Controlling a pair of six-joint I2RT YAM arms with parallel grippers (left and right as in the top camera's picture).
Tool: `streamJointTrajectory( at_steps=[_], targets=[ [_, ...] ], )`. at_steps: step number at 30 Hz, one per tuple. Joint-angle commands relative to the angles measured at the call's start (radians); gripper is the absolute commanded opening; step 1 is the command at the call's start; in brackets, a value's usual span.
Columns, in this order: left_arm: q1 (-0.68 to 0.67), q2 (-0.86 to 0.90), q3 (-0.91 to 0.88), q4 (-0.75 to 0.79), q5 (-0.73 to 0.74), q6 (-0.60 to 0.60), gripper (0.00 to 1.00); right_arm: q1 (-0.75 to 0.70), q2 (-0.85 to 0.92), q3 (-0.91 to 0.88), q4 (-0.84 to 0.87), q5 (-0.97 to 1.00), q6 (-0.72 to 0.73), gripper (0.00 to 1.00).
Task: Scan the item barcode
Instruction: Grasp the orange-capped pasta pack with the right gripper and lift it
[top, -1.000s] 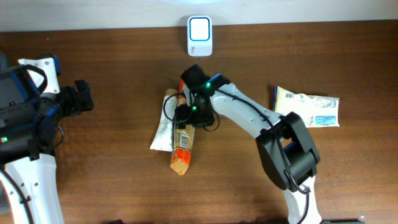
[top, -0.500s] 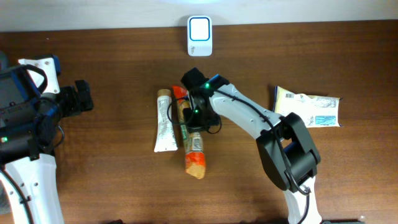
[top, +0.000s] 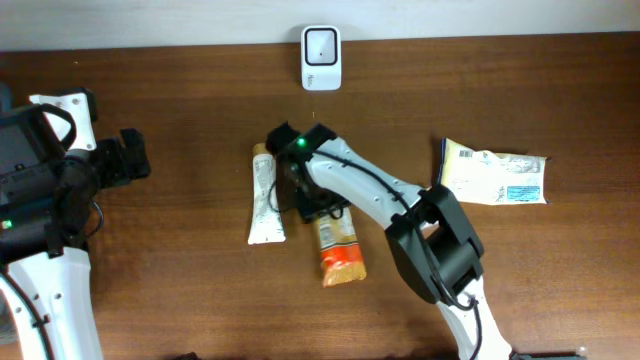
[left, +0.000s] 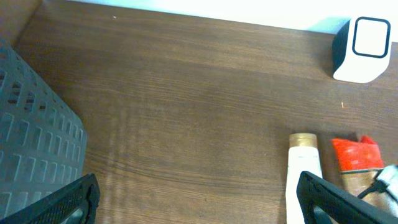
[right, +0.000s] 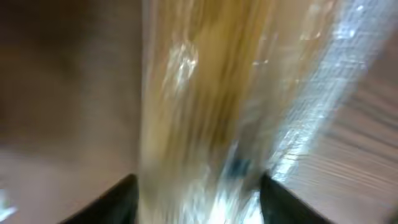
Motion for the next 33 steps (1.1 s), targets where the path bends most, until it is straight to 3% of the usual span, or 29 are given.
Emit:
streamJointTrajectory(
  at_steps=[1,5,8,11,16,20,26,29,33],
  targets=[
    [0.001,-0.006,0.005,0.002,-0.007,-0.006,0.99,0.003,0.008,0.074,-0.017,-0.235,-0.106,0.64],
    [0.001,-0.006,0.005,0.002,-0.007,-0.006,0.99,-0.114,-0.001,0.201,-0.153,-0.230,-0.162,0.66],
    [0.001,-0.006,0.005,0.002,-0.007,-0.006,0.99,-0.216,0.000,0.167,-0.176,-0.275,-0.205,0.83],
    [0.001,-0.006,0.005,0.002,-0.007,-0.006,0.99,-0.270,0.013,0.067,-0.101,-0.449,-0.288,0.84],
    [0.001,-0.006,0.005,0.002,-0.007,-0.006,0.99,-0.275,0.014,-0.138,0.091,-0.600,-0.289,0.83],
    [0.001,-0.006,0.005,0.002,-0.007,-0.006,0.99,-0.275,0.014,-0.253,0.257,-0.667,-0.190,0.66],
    [0.001,-0.006,0.005,0.002,-0.007,-0.006,0.99,-0.276,0.014,-0.294,0.320,-0.671,-0.130,0.04],
    [0.001,-0.006,0.005,0.002,-0.007,-0.006,0.99,-0.295,-0.043,-0.243,0.263,-0.660,-0.175,0.04],
    [0.001,-0.006,0.005,0.002,-0.007,-0.006,0.99,-0.305,-0.158,-0.068,0.009,-0.351,-0.158,0.04]
  ],
)
